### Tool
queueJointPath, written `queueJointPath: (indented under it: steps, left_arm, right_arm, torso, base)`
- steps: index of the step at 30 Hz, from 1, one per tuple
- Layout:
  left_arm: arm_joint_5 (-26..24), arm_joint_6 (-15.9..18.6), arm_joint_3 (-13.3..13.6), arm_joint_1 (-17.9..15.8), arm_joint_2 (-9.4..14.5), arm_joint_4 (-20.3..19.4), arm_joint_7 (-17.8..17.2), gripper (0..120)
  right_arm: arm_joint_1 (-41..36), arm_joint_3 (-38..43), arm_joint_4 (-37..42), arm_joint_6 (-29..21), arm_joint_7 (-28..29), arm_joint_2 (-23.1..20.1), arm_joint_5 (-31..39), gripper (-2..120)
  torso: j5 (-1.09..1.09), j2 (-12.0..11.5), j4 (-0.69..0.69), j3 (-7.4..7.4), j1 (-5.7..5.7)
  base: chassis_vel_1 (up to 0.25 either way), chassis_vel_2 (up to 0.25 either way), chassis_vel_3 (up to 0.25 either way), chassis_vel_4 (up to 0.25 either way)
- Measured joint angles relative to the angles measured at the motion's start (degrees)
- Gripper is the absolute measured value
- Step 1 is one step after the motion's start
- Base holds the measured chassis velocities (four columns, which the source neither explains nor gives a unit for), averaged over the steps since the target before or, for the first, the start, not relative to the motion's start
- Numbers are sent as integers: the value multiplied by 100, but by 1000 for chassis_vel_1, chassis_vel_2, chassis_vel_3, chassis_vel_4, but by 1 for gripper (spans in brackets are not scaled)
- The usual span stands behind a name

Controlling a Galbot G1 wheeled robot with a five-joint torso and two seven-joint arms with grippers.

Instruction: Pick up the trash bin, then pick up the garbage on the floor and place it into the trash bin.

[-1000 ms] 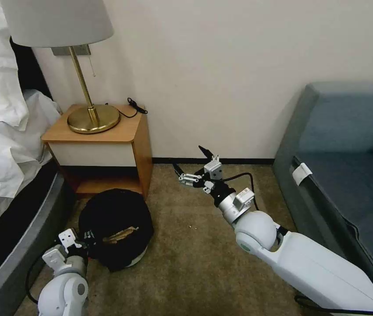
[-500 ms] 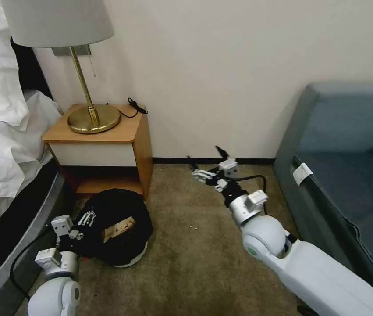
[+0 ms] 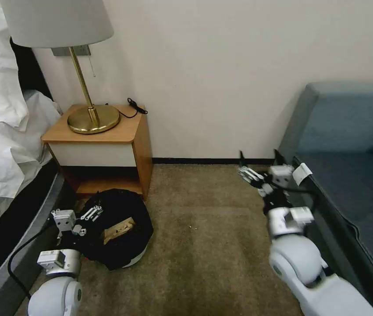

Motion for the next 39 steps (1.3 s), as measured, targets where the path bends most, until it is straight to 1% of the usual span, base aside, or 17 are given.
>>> queueJointPath:
  steps: [1, 2, 4, 6, 7, 9, 11, 16, 24, 39]
  left_arm:
    - [0, 31, 36, 17, 5, -27, 3, 100]
    - [0, 31, 36, 17, 5, -27, 3, 100]
    - [0, 78, 69, 38, 37, -59, 7, 100]
    - [-53, 156, 104, 78, 127, -107, 22, 100]
    - [-53, 156, 104, 78, 127, -107, 22, 100]
    - [-199, 283, 119, 117, 240, -155, 38, 100]
    - [-245, 327, 123, 159, 320, -173, 70, 100]
    - [-266, 338, 159, 227, 339, -194, 82, 100]
    - [-239, 334, 219, 238, 248, -212, 82, 100]
    - [-230, 322, 220, 235, 237, -212, 82, 100]
  right_arm:
    - [-162, 35, 74, -24, 33, 222, -175, 100]
    - [-162, 35, 74, -24, 33, 222, -175, 100]
    - [-332, 44, 123, -61, 48, 573, -457, 100]
    - [-430, 0, 125, -63, 62, 887, -688, 100]
    - [-430, 0, 125, -63, 62, 887, -688, 100]
    - [-472, -15, 70, -10, 66, 1124, -894, 100]
    - [-478, -32, -5, 62, 64, 1281, -1012, 100]
    - [-527, -124, -30, 117, 10, 1393, -1072, 100]
    - [-650, -72, 27, 192, -113, 1382, -1073, 100]
    - [-645, -70, 33, 192, -127, 1360, -1059, 100]
  torso:
    - [0, 0, 0, 0, 0]
    - [0, 0, 0, 0, 0]
    - [0, 0, 1, 0, 0]
    - [-1, 0, 2, 0, 0]
    - [-1, 0, 2, 0, 0]
    - [0, 0, 2, 0, 0]
    - [-1, 0, 2, 0, 0]
    - [0, 0, 2, 0, 0]
    - [0, 0, 2, 0, 0]
    - [0, 0, 2, 1, 0]
  base:
    - [0, 0, 0, 0]
    - [0, 0, 0, 0]
    - [0, 0, 0, 0]
    - [0, 0, 0, 0]
    - [0, 0, 0, 0]
    - [0, 0, 0, 0]
    - [0, 0, 0, 0]
    - [0, 0, 0, 0]
    - [0, 0, 0, 0]
    - [0, 0, 0, 0]
